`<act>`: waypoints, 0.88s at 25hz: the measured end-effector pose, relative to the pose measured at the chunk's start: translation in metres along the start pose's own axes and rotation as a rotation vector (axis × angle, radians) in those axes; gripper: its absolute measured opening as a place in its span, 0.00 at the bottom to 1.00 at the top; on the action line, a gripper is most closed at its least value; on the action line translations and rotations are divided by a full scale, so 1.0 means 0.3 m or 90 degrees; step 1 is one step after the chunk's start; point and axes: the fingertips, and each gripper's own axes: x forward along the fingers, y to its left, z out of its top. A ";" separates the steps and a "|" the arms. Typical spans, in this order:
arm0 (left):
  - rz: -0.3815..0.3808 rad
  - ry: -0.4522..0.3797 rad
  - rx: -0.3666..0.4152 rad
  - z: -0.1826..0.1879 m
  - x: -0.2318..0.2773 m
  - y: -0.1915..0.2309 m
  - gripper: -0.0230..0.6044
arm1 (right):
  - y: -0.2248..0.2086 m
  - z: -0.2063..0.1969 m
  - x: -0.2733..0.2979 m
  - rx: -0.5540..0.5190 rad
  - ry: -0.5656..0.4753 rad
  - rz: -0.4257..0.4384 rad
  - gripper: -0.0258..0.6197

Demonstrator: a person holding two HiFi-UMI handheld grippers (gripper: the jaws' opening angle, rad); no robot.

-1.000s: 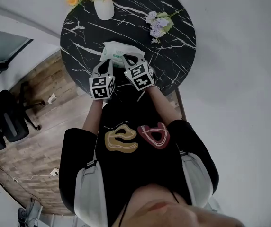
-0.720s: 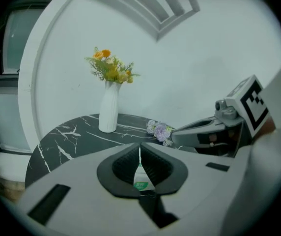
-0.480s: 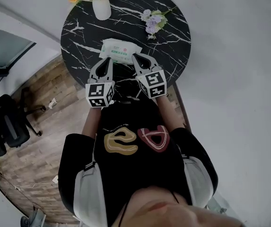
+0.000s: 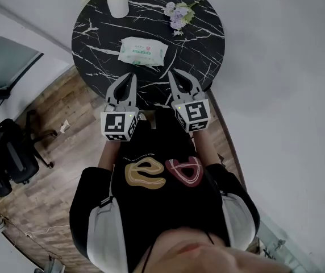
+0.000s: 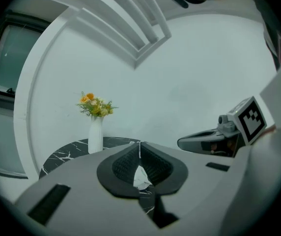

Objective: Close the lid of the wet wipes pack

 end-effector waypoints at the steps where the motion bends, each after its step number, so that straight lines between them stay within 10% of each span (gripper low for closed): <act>1: -0.004 -0.002 0.005 0.003 -0.018 -0.005 0.07 | 0.009 -0.004 -0.018 0.003 -0.004 -0.005 0.06; 22: -0.004 -0.019 0.013 -0.027 -0.143 -0.026 0.07 | 0.182 -0.028 -0.122 -0.104 -0.003 -0.008 0.05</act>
